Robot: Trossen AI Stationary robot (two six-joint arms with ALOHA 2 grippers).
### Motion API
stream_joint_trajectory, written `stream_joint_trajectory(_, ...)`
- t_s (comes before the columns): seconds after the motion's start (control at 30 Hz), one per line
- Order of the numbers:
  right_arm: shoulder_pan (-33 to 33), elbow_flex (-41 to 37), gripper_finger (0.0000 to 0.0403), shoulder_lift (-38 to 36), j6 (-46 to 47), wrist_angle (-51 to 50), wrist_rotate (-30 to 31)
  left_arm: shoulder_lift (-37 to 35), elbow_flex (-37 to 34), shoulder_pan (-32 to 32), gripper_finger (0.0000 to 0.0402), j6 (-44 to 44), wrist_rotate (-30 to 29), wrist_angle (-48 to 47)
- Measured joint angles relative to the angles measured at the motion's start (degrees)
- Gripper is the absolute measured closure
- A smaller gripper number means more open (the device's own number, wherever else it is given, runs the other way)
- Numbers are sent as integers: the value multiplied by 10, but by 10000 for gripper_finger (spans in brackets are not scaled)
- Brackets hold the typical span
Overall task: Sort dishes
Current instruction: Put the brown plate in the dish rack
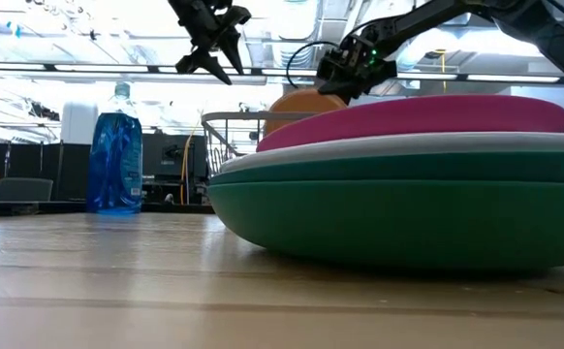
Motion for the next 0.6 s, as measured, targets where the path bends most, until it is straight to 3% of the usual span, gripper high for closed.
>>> stream_joint_trajectory(0.6, -4, -49, 400, 0, -13, 24, 3, 1, 0, -17, 248, 25, -14, 41)
